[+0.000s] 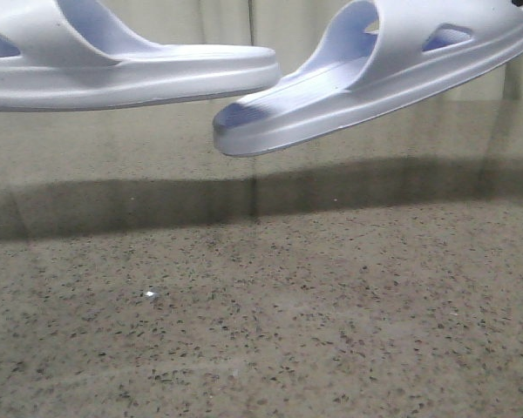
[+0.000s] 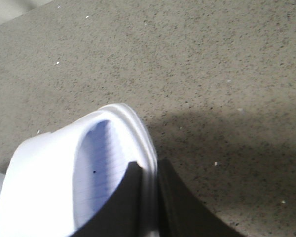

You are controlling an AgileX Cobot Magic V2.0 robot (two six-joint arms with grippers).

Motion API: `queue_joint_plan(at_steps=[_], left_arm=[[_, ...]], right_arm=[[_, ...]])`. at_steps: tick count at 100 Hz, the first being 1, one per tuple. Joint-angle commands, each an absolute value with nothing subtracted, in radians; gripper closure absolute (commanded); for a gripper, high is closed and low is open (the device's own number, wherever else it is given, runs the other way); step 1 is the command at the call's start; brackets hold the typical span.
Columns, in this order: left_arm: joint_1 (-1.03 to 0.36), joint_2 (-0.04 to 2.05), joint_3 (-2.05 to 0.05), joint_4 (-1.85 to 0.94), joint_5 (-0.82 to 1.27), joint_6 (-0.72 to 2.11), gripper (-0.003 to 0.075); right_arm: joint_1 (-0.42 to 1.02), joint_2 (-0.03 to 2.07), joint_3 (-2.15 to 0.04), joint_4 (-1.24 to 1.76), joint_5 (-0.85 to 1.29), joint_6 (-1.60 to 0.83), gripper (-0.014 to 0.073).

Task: Insert blue slippers together front up
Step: 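Lift both slippers and bring them together above the table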

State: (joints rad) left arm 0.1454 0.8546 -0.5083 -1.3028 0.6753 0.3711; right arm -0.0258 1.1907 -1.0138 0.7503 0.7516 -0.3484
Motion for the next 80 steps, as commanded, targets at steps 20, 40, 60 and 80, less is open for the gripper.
queue_joint_plan(at_steps=[20,40,60,80], left_arm=[[0.148,0.847,-0.544,-1.386,0.692,0.373,0.0704],[0.148,0.847,-0.544,-1.391,0.698,0.373,0.0704],[0.148,0.847,-0.544,-1.406,0.701,0.373,0.0704],[0.148,0.847,-0.544,-1.406,0.707,0.373,0.0704]], right_arm=[[-0.033,1.164,-1.050,0.908,0.747,-0.429,0.0701],[0.005,1.164,-1.050,0.930,0.745,-0.437,0.0701],[0.047,1.164,-1.050,0.942,0.724,-0.437,0.0701],[0.064,1.164,-1.050,0.964,0.715,-0.437,0.0701]])
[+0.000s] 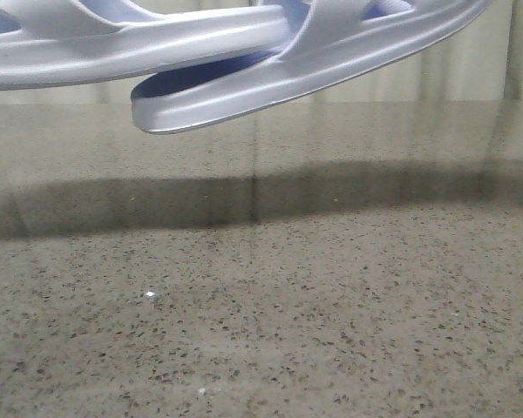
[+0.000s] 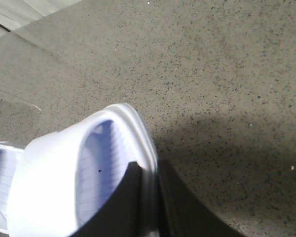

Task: Insert blue slippers together front up

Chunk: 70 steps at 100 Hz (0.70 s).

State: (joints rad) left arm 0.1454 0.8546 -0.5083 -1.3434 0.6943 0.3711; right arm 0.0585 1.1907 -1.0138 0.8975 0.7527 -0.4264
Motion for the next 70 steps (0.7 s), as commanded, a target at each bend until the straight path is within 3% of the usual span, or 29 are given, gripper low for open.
queue_joint_plan(at_steps=[1,70], left_arm=[[0.148,0.847,-0.544,-1.406,0.707,0.373,0.0704],[0.148,0.847,-0.544,-1.437,0.726,0.397,0.0704]], right_arm=[[0.064,1.164,-1.050,0.966,0.713,-0.437,0.0701],[0.212,1.193,-1.050,1.041,0.593,-0.437,0.0701]])
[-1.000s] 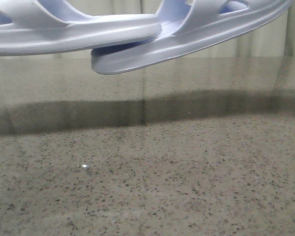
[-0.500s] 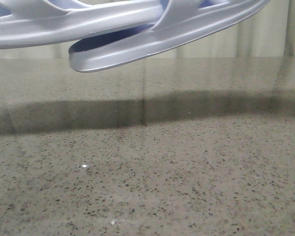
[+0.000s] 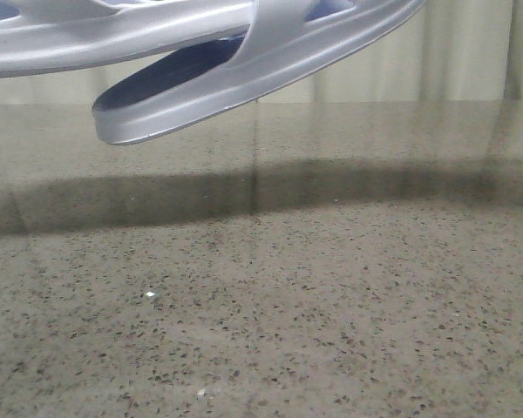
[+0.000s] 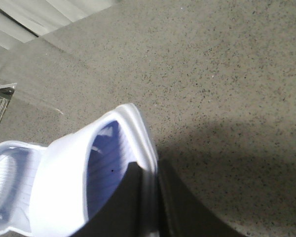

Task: Insert blue slippers together front up

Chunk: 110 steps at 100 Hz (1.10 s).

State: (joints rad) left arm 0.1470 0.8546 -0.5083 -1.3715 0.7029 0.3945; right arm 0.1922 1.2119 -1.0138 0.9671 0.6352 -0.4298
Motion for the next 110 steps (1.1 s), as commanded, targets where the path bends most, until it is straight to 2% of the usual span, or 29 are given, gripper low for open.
queue_joint_plan(at_steps=[1,52,110], left_arm=[[0.148,0.847,-0.544,-1.437,0.726,0.397,0.0704],[0.146,0.847,-0.544,-1.477,0.773,0.405,0.0704],[0.146,0.847,-0.581,-1.550,0.921,0.495,0.0704]], right_arm=[[0.215,1.193,-1.050,1.044,0.591,-0.437,0.0701],[0.240,1.193,-1.050,1.193,0.517,-0.477,0.0701],[0.240,1.193,-1.050,1.392,0.679,-0.596,0.0701]])
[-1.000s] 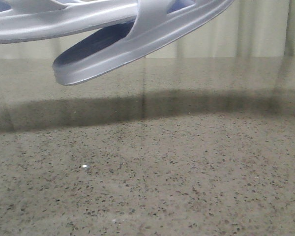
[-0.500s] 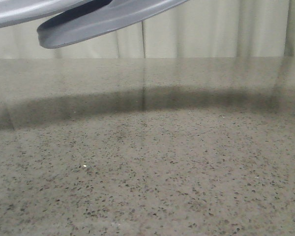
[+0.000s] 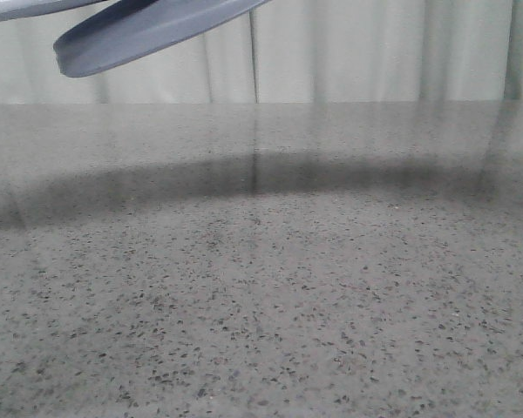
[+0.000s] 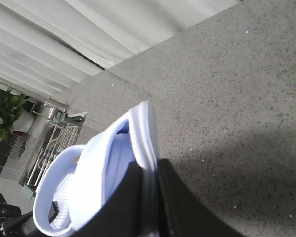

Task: Insert blue slippers together front up

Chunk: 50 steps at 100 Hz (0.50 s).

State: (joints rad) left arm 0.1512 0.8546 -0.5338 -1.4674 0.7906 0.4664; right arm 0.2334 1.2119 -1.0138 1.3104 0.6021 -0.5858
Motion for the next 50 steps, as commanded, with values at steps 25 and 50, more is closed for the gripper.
queue_joint_plan(at_steps=[25,50], left_arm=[[0.146,0.849,-0.593,-1.556,0.941,0.501,0.0704],[0.146,0.849,-0.593,-1.556,0.945,0.512,0.0704]], right_arm=[[0.240,1.193,-1.050,1.433,0.723,-0.620,0.0701],[0.240,1.193,-1.050,1.435,0.778,-0.636,0.0701]])
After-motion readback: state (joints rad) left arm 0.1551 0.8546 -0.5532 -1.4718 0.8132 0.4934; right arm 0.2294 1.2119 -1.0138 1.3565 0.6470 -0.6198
